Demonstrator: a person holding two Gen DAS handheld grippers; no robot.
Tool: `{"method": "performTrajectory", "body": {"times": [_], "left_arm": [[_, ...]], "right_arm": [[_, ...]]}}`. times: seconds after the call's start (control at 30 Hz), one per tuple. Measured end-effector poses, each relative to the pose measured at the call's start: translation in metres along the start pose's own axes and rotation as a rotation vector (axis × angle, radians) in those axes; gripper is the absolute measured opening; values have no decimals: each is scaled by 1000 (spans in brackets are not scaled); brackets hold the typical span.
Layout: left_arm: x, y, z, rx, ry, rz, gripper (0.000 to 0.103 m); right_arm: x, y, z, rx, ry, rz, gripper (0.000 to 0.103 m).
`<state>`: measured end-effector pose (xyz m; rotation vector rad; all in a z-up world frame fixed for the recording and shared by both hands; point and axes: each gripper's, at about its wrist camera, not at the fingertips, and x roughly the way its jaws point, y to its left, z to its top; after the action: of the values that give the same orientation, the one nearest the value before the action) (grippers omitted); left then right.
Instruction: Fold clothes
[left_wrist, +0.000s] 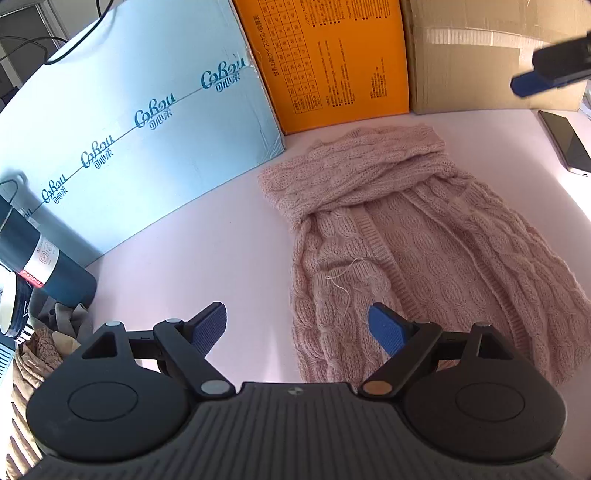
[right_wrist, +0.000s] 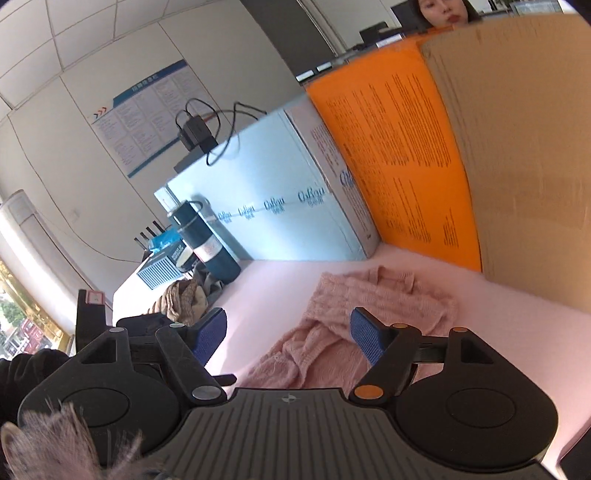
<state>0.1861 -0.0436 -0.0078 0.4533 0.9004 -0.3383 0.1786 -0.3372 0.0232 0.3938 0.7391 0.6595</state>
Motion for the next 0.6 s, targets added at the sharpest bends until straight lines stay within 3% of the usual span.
{"method": "performTrajectory", "body": {"times": [0.3, 0.4, 0.6], "left_arm": [[55, -7, -1, -40, 125, -5, 84], [61, -3, -1, -77, 123, -9, 92], [65, 1, 0, -112, 142, -10, 98]], "right_arm": [[72, -60, -77, 249, 93, -15, 72], [83, -68, -85, 281, 83, -2, 71], [86, -67, -82, 285, 91, -3, 72]]}}
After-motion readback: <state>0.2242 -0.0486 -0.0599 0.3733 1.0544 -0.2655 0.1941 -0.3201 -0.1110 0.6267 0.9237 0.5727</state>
